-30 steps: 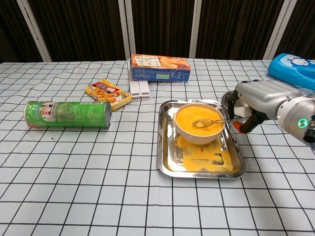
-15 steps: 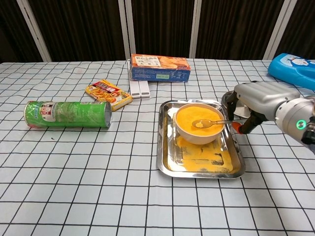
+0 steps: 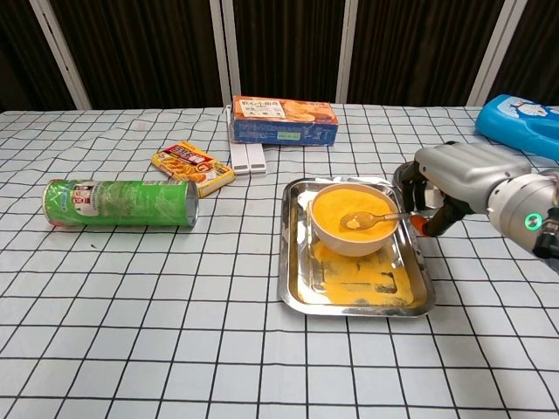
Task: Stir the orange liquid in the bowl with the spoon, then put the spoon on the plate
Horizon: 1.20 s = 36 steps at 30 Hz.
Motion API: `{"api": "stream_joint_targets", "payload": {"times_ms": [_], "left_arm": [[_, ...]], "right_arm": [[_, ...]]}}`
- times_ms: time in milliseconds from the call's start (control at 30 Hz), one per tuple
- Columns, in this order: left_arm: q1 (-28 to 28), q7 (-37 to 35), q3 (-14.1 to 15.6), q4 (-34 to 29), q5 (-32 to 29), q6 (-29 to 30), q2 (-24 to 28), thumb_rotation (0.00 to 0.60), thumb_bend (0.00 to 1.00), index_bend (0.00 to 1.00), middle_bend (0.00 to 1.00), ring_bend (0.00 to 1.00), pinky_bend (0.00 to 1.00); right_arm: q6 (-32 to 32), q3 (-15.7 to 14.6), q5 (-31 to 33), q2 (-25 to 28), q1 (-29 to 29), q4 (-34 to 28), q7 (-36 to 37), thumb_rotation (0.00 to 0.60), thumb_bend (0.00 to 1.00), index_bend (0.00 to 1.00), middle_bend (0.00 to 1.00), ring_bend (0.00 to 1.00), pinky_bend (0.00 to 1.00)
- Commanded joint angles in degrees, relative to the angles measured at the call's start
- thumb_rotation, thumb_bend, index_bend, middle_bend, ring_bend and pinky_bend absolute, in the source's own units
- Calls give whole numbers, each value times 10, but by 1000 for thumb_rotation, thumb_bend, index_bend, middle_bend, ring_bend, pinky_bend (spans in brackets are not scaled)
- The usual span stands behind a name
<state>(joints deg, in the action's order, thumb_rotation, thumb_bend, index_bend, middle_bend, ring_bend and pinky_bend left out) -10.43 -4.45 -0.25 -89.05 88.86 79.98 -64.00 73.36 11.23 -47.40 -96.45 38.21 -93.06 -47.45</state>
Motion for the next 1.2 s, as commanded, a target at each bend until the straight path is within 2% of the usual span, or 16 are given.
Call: {"api": "stream_joint_targets", "payload": {"times_ms": [33,800,1200], "left_arm": [[0,0,0,0,0,0,0,600,0,0,0,0,0],[-1,-1,1,-1,0,-1,1,600,0,0,0,0,0],[0,-1,1,0,1,0,1,600,0,0,0,0,0]], "right_arm": [[0,0,0,0,0,0,0,600,496,588,503,250,0],[3,0,0,0,2,-4,-8,600,641,639,542,275,0],[5,0,2,0,3,-6,-11,600,645,639,542,275,0]]}}
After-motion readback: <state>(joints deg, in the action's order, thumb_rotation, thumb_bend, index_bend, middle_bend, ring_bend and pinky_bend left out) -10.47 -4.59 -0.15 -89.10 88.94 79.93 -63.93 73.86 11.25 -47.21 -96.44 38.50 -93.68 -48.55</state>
